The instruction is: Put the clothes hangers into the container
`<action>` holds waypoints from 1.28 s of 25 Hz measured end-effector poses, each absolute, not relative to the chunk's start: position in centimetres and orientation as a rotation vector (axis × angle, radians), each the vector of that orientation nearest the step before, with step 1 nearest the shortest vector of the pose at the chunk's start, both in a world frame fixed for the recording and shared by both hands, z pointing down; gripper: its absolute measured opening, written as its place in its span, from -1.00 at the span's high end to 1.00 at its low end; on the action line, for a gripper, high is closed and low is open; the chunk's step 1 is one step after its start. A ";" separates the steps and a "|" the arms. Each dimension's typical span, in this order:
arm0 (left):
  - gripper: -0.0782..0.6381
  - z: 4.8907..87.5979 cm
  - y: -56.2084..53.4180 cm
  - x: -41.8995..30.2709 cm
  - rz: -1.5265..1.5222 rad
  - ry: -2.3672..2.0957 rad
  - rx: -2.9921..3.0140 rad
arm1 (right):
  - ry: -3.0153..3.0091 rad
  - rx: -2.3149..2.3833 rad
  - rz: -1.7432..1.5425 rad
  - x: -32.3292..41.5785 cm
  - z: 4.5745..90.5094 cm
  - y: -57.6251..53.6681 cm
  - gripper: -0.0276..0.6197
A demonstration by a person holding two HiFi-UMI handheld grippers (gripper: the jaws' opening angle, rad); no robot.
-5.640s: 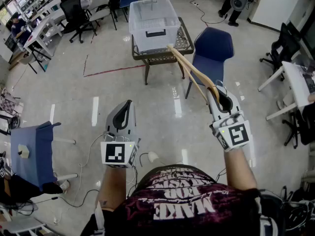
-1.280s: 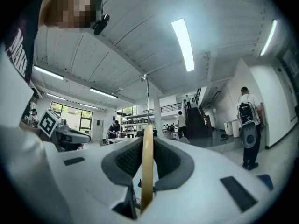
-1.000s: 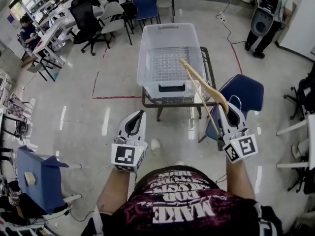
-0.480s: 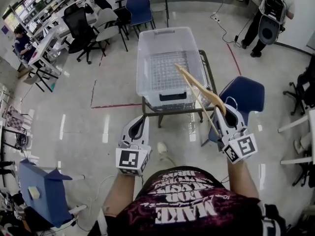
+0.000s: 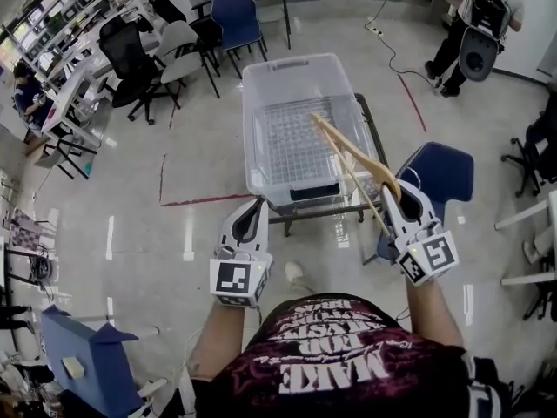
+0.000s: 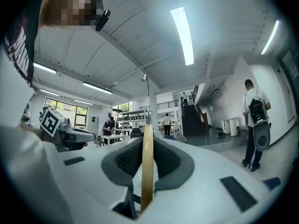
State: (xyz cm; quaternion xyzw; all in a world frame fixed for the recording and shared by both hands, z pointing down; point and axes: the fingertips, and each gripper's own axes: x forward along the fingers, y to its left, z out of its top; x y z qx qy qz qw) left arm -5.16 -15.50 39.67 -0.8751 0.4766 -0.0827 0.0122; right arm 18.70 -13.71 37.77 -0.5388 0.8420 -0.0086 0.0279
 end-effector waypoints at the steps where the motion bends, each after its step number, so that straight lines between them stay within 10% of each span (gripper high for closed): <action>1: 0.77 39.7 -16.4 -5.4 -0.255 1.485 -2.734 | 2.602 -1.665 -0.023 18.4 37.6 -14.5 0.73; 32: 0.76 40.9 -32.4 -12.2 -0.195 1.365 -2.828 | 2.578 -1.792 0.058 10.4 36.1 -28.5 0.73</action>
